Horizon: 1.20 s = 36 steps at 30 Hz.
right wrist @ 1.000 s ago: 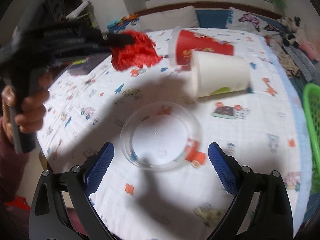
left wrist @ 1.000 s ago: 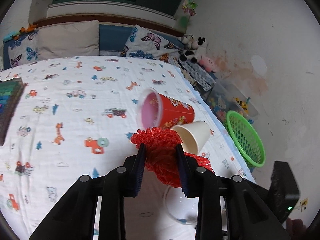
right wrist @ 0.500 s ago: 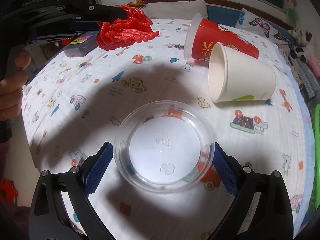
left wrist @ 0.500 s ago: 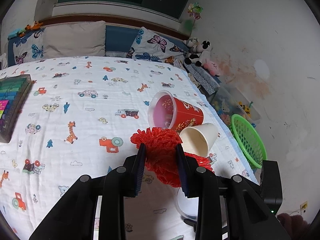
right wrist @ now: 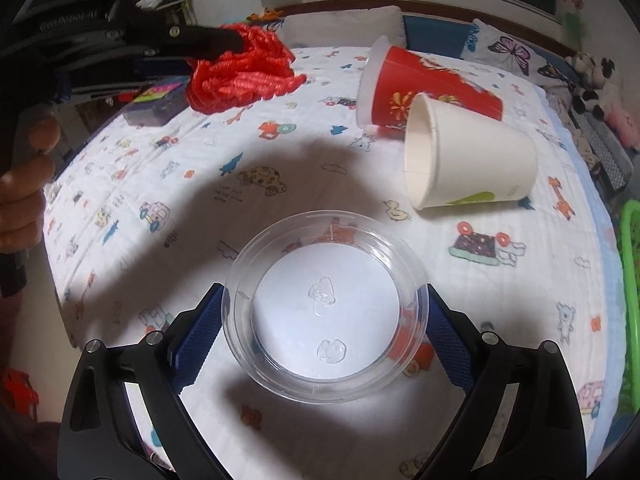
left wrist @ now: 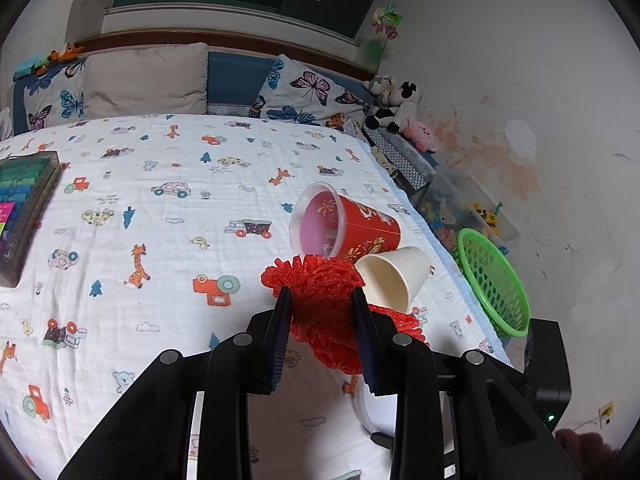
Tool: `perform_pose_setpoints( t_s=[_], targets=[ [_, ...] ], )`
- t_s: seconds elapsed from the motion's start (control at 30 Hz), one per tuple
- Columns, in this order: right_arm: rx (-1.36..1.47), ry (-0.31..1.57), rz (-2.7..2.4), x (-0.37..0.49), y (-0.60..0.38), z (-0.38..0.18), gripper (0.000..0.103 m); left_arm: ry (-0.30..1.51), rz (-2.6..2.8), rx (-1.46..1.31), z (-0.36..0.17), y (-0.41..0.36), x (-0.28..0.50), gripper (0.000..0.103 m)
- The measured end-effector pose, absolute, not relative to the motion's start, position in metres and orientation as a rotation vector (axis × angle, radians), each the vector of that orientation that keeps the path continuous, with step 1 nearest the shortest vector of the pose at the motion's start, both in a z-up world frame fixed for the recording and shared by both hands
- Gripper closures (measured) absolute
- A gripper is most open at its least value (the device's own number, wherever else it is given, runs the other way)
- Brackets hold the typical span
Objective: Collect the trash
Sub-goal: 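Carry the net and bowl to the green basket and release both inside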
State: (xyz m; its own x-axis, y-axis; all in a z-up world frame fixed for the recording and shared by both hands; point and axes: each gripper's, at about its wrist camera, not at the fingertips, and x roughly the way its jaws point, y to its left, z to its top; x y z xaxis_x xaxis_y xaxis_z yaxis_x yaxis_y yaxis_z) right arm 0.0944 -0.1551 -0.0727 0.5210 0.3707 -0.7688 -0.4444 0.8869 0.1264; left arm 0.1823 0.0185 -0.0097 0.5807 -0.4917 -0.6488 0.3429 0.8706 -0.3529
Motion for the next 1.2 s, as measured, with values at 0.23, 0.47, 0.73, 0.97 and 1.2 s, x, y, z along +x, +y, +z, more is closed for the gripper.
perform_pose_setpoints(
  t_s=[0.23,0.47,0.73,0.97,1.2],
  targets=[
    [-0.037,0.869,0.476,0.083,-0.179,-0.056,0.01,0.8,-0.527,-0.179,0.001,0.001,0.177,0.073],
    [0.016,0.827,0.405,0.074,-0.22,-0.039,0.01,0.792,-0.582,-0.153,0.01,-0.029,0.175,0.073],
    [0.087,0.783,0.252,0.07,-0.288,-0.024,0.01,0.797,-0.651,-0.117,0.015,-0.073,0.178,0.073],
    [0.151,0.755,0.086,0.071,-0.361,-0.016,0.01,0.804,-0.709,-0.079,0.021,-0.116,0.184,0.073],
    [0.207,0.755,-0.077,0.078,-0.432,-0.018,0.01,0.788,-0.75,-0.028,0.032,-0.157,0.189,0.073]
  ],
)
